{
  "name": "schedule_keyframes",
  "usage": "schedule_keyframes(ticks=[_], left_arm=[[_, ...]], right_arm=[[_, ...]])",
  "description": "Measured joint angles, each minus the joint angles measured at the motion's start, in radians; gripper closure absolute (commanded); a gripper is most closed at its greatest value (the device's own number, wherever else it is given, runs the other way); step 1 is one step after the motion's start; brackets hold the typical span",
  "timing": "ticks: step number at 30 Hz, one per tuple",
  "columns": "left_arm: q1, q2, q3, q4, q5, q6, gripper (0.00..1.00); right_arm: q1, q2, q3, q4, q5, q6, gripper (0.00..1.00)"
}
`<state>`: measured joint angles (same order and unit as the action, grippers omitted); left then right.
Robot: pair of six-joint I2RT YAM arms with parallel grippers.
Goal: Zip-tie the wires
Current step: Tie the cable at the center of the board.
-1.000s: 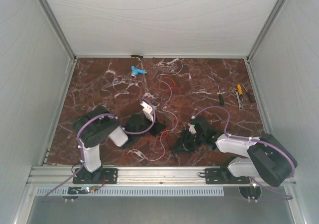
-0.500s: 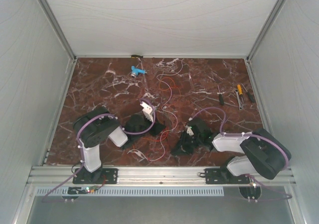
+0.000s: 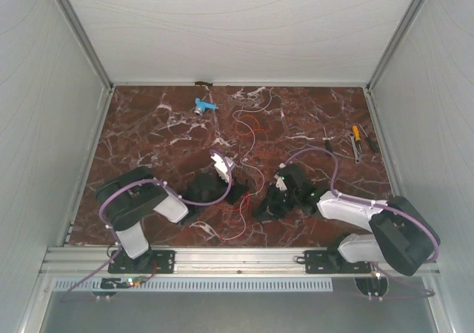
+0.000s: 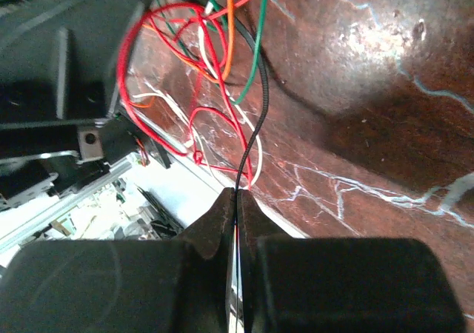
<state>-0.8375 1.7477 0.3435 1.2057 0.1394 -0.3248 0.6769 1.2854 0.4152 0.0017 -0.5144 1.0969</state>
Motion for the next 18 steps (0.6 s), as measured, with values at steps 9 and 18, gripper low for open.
schedule_keyframes(ticks=[9,18], left_arm=[[-0.042,-0.025,0.0,-0.039,-0.066,0.078,1.0],[-0.055,-0.025,-0.039,0.014,-0.093,0.117,1.0]], right_arm=[[-0.057,-0.029,0.065,-0.088,-0.053,-0.011,1.0],[-0.076,0.072,0.129,-0.079,-0.13,0.01,1.0]])
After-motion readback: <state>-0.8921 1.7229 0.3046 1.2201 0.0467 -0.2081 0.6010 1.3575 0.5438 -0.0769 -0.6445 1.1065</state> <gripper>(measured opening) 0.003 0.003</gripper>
